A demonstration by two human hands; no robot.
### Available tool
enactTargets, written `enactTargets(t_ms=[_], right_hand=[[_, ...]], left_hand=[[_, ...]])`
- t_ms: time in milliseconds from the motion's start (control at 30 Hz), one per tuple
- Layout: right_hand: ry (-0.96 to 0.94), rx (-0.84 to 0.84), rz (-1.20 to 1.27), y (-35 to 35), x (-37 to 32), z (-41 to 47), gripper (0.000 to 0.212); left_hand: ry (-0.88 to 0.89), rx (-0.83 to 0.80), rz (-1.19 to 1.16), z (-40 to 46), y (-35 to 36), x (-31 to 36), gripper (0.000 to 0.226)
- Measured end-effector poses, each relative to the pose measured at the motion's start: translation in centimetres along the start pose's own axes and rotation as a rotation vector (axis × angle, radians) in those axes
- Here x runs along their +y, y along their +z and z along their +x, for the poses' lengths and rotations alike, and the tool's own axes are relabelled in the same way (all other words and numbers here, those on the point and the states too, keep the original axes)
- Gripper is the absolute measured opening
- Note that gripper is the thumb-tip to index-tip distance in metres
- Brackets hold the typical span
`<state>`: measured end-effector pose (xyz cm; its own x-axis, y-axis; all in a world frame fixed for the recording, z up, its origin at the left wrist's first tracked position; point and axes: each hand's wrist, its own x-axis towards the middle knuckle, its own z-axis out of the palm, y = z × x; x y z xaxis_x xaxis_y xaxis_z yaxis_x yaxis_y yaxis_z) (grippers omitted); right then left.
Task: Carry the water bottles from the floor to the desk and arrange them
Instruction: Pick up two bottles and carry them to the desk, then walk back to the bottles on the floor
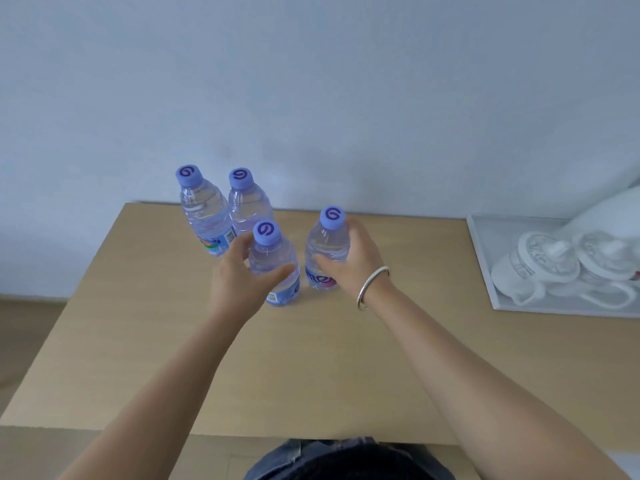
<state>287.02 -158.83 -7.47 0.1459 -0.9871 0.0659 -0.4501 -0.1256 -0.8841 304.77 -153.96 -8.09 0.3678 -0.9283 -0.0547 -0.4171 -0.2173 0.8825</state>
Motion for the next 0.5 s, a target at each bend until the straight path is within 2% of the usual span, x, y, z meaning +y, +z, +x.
enactTargets(t_ms=[100,200,233,333,500], right_hand=[[-0.009,0.044,-0.033,0.1,0.3,-1.4,0.039],[0.072,0.033,-0.114,-0.3,1.9,-3.6,0.052],[0.119,0.02,-0.128,-0.6,2.3,-4.4,0.058],[0.176,0.068,-0.131,-2.2,3.0,-6.6,0.061],[0.225,0.099,-0.25,-6.0,3.8,-10.7,0.046]], left_hand=[[-0.109,-0.01,-0.156,-1.4,1.3,-1.6,0.08],[-0.44,-0.088,-0.14,-4.6,3.2,-4.6,0.069],[-0.491,-0.126,-0.096,-5.7,3.7,-5.6,0.06],[-0.355,-0.227,0.055,-7.8,5.2,-6.6,0.037],[0.042,-0.364,0.282,-8.6,7.7,-4.1,0.036]])
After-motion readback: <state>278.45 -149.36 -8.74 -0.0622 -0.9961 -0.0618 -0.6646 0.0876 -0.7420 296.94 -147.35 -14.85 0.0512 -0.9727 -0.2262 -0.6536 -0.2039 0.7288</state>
